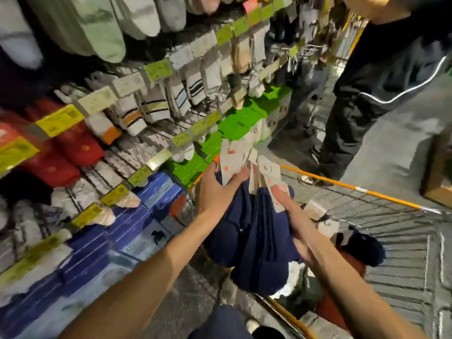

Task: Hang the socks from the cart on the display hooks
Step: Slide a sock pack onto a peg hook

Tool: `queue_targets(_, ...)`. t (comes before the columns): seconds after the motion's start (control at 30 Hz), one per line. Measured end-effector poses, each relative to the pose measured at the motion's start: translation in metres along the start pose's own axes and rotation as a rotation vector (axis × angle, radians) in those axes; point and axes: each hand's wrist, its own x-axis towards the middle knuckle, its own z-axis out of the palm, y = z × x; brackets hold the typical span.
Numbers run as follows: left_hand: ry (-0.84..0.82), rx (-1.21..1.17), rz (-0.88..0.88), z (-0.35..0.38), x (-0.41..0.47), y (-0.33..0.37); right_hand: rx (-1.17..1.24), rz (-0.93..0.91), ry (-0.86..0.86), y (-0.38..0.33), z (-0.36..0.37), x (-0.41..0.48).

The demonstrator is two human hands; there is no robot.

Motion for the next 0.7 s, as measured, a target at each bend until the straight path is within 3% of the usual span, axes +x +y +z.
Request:
queue_targets(0.23,0.354,0.252,-0.059,-0.141,-0.077,-0.021,-0.26,0.32,-0.211,0.073,0.099,-0.014)
queue_targets(0.37,0.438,0.258,-0.134,-0.228,-0.129,-0.023,-0.402,0.44,-0.492,0.116,0.171,-0.034)
queue_targets(0.57,0.619,0.174,-0.109,-0.354,-0.2,0.0,-0.769,0.356,-0.746,0.185,0.29,-0.044)
queue_targets(0.7,0.704,0.2,-0.001,-0.429,-0.236,0.003,-0.775,0.27,-0.881,0.219,0.364,-0.077)
